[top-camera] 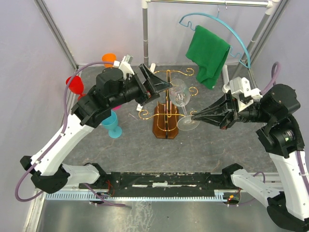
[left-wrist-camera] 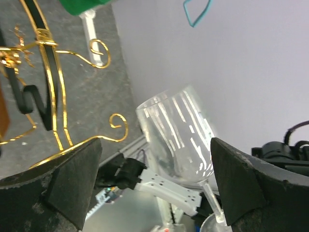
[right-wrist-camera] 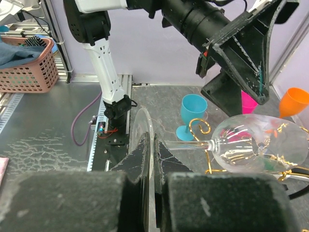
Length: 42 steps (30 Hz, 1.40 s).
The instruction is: Take the wine glass off the wine glass rack
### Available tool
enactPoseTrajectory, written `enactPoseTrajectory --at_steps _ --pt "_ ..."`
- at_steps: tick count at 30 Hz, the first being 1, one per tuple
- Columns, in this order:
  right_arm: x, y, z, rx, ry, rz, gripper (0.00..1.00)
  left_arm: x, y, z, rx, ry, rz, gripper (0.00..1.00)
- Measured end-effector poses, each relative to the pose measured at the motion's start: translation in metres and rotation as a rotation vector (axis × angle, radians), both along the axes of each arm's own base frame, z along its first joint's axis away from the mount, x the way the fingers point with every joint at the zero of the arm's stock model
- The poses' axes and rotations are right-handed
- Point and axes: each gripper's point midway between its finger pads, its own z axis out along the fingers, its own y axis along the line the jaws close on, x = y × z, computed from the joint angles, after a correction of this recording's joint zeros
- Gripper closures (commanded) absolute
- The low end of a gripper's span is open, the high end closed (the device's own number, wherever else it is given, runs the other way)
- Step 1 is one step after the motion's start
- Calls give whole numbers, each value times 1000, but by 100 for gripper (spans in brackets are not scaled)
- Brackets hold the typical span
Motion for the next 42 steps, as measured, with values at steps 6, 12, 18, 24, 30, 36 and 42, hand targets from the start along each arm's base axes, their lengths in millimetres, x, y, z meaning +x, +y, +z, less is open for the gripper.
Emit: enactPoseTrajectory --at_steps 6,12,18,24,30,36,42 --pt "-1 5 3 -3 -2 40 98 -7 -15 11 -130 88 -44 1" --pt "1 9 2 -7 5 59 98 -9 -36 14 -201 151 -99 1" --pt "1 10 3 -9 -6 64 98 -13 -56 0 -198 213 -148 1" --pt "-1 10 5 -10 -20 67 98 -15 -57 -1 -202 225 -154 9" --pt "-1 9 3 -22 -24 62 99 -13 -57 -2 -200 223 -142 14" --pt "0 8 1 -28 -24 53 98 -12 -56 -1 -200 221 -136 23" --pt "1 9 1 -29 -26 47 92 -11 -54 0 -201 212 -119 31"
